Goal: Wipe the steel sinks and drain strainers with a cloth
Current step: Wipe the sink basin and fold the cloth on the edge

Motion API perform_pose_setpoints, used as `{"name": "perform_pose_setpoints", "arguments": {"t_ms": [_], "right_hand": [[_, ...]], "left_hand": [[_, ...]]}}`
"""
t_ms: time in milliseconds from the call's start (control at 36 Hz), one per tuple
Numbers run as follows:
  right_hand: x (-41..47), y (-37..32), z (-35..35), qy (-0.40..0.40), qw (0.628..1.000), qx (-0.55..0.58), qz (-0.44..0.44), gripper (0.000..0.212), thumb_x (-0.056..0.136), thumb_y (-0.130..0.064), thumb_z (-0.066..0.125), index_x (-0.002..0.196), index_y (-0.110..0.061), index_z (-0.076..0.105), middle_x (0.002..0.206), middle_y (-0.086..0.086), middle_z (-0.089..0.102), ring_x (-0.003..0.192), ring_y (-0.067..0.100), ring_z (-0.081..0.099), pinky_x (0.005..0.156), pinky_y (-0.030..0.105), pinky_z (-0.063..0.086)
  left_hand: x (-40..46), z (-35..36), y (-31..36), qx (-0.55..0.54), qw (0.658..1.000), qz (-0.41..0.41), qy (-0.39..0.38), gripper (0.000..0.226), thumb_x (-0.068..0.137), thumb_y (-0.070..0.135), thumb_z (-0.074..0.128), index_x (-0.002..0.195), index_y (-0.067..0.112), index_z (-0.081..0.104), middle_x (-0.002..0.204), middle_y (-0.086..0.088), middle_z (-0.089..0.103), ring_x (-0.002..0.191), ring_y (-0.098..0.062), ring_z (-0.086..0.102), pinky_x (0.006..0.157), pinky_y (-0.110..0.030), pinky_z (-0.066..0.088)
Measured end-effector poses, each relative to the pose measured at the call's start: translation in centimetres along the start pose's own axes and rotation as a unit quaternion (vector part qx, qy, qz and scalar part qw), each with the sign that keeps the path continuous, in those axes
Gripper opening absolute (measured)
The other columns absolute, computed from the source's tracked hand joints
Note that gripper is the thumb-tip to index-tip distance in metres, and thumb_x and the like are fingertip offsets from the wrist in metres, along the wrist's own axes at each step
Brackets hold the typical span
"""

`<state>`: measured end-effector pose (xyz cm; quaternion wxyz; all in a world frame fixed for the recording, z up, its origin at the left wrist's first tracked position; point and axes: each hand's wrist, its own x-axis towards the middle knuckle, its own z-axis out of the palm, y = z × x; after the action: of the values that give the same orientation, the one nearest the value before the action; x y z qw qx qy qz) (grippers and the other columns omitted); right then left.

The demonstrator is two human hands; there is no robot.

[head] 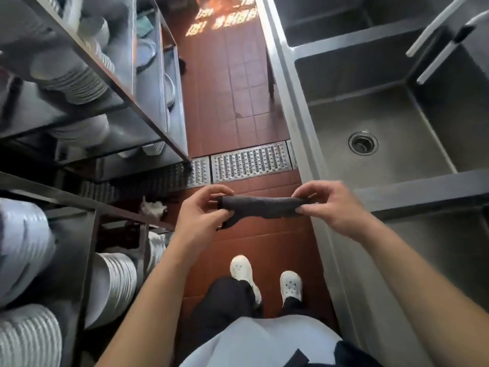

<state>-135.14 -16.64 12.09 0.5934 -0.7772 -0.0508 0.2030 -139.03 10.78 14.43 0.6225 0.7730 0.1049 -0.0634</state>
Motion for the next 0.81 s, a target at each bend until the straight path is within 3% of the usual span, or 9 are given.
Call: {"name": "perform_pose_setpoints", "arguments": {"t_ms": [83,167,250,417,611,694,806], "right_hand": [[5.0,-1.1,-1.4,0.006,1.000,0.018,-0.002,0.029,0.077,0.008,0.077,0.087,-0.019,0.076,0.082,-0.003,0.076,0.079,0.010,0.070,0.074,0.019,0.055],[10.0,-2.5,-2.6,0.008,1.000,0.009,-0.003,0.027,0.078,0.010,0.075,0.089,-0.014,0.076,0.086,0.001,0.076,0.084,0.014,0.072,0.080,0.026,0.058],[15.2,-4.2,-3.6,0.021,1.000,0.012,-0.003,0.031,0.079,0.012,0.073,0.087,-0.018,0.075,0.083,-0.001,0.076,0.081,0.011,0.071,0.076,0.021,0.056],[24.9,-8.5,-5.0,0.136,0.991,-0.007,-0.008,0.026,0.082,0.010,0.071,0.089,-0.015,0.077,0.086,0.006,0.076,0.086,0.028,0.071,0.082,0.034,0.058],[36.1,-14.2,-5.3,0.265,0.964,0.011,-0.015,0.032,0.082,0.008,0.072,0.087,-0.023,0.076,0.090,0.001,0.074,0.083,0.022,0.071,0.074,0.020,0.056],[40.7,-15.9,-6.3,0.298,0.954,0.017,-0.021,0.031,0.081,0.008,0.073,0.085,-0.022,0.076,0.089,0.003,0.075,0.082,0.023,0.070,0.076,0.024,0.057],[47.0,-17.7,-8.7,0.316,0.948,0.036,-0.021,0.025,0.079,0.005,0.076,0.084,-0.019,0.077,0.075,-0.006,0.074,0.067,0.006,0.064,0.062,0.012,0.048]], "left_hand": [[4.8,-0.6,0.2,-0.019,1.000,0.001,0.010,0.045,0.076,-0.019,0.064,0.093,0.022,0.073,0.091,-0.009,0.072,0.078,-0.014,0.066,0.065,-0.031,0.055],[10.5,-1.2,0.3,-0.031,0.999,0.013,-0.003,0.048,0.077,-0.020,0.064,0.090,0.025,0.073,0.088,-0.001,0.072,0.078,-0.011,0.064,0.066,-0.022,0.052],[16.7,-2.3,0.7,-0.054,0.998,0.027,-0.025,0.050,0.080,-0.019,0.062,0.093,0.028,0.073,0.090,0.005,0.070,0.080,-0.008,0.062,0.066,-0.019,0.051],[30.6,-4.7,2.8,-0.021,0.990,0.074,-0.119,0.048,0.083,-0.017,0.061,0.095,0.029,0.071,0.100,0.007,0.066,0.091,-0.014,0.059,0.079,-0.030,0.048],[46.4,-7.9,8.5,-0.013,0.981,0.070,-0.182,0.051,0.081,-0.012,0.064,0.107,0.032,0.063,0.097,0.010,0.068,0.086,-0.009,0.065,0.072,-0.027,0.056],[52.5,-8.7,11.0,-0.035,0.976,0.066,-0.205,0.054,0.080,-0.011,0.068,0.109,0.033,0.061,0.092,0.008,0.071,0.084,-0.006,0.068,0.071,-0.023,0.055],[60.7,-9.0,14.1,-0.022,0.974,0.092,-0.208,0.045,0.078,-0.006,0.071,0.100,0.033,0.065,0.090,0.004,0.073,0.086,-0.011,0.070,0.074,-0.026,0.056]]}}
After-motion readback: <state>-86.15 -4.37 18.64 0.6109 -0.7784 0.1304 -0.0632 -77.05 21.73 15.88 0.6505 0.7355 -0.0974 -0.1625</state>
